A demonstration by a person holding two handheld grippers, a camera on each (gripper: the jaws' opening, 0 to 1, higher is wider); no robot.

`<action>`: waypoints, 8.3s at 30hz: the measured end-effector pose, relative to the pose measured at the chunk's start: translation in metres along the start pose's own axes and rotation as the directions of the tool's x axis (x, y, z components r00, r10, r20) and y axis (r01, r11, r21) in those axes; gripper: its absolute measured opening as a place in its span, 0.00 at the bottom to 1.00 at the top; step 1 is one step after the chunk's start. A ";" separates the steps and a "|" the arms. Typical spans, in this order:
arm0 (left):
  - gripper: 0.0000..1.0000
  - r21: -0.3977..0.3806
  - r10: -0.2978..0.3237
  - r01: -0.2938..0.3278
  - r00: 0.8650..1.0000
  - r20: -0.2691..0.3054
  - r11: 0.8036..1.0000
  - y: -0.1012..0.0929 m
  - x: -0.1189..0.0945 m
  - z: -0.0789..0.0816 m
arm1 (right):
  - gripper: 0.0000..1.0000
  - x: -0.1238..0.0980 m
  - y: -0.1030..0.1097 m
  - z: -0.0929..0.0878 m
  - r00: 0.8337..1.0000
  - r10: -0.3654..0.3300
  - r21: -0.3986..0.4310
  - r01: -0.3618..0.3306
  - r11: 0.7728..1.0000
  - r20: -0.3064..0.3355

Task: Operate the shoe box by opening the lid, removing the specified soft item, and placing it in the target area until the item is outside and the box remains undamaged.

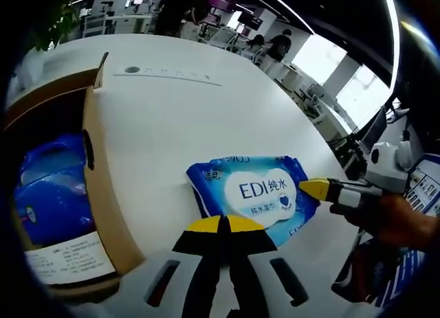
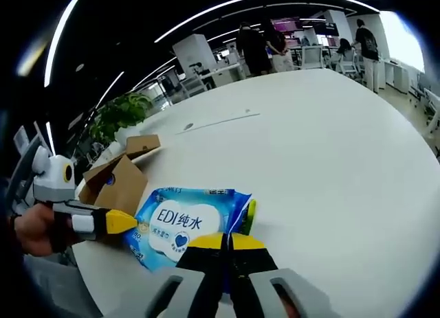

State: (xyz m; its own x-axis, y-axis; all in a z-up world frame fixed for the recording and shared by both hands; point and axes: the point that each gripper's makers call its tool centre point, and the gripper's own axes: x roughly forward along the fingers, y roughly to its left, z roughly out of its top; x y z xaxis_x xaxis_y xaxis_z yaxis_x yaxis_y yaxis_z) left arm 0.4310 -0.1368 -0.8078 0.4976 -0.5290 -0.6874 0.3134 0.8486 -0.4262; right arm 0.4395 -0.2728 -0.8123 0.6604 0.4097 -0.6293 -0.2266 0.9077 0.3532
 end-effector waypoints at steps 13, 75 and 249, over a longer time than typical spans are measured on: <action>0.00 0.032 -0.011 0.012 1.000 -0.012 0.999 0.002 -0.011 0.001 | 0.00 -0.007 -0.003 0.006 0.999 -0.033 0.012 0.033 0.999 0.007; 0.16 0.081 -0.108 0.095 0.979 0.175 0.992 0.091 -0.164 0.022 | 0.10 0.010 0.170 0.032 0.993 0.121 -0.165 -0.122 0.979 -0.013; 0.41 -0.020 0.015 -0.010 0.974 0.224 1.000 0.220 -0.277 -0.025 | 0.37 0.164 0.302 -0.022 0.810 0.008 -0.762 -0.555 0.334 -0.586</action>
State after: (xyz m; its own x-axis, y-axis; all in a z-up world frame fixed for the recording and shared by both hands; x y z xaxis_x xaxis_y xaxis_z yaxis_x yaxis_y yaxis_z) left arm 0.3420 0.1962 -0.7256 0.6710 -0.5038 -0.5441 0.2919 0.8540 -0.4307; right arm 0.4636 0.0703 -0.8244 0.1138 0.3924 -0.9128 -0.9876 0.1448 -0.0608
